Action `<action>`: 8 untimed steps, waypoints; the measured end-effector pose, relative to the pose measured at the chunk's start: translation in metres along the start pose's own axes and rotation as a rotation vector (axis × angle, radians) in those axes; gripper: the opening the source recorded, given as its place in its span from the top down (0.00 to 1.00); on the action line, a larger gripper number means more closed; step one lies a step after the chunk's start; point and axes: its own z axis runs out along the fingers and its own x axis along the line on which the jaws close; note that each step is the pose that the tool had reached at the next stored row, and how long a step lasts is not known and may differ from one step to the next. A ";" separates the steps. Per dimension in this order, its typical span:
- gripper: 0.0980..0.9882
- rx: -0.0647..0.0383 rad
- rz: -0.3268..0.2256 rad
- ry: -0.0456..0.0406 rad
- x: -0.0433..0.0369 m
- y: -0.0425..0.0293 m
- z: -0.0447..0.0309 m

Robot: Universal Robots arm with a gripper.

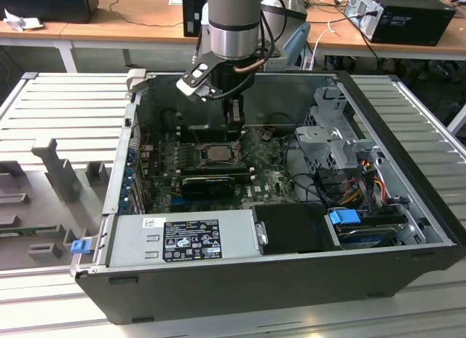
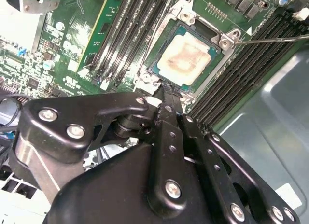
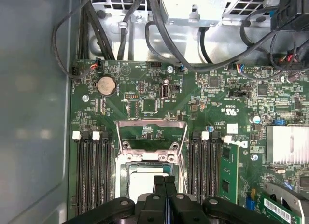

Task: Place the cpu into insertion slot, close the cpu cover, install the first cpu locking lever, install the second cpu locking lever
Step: 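Close the cpu cover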

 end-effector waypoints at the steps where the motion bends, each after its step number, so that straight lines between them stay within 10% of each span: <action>1: 0.99 0.000 0.000 0.0001 0.0000 0.0000 -0.0003; 8: 0.99 0.004 0.000 -0.0002 -0.0003 0.0187 -0.0009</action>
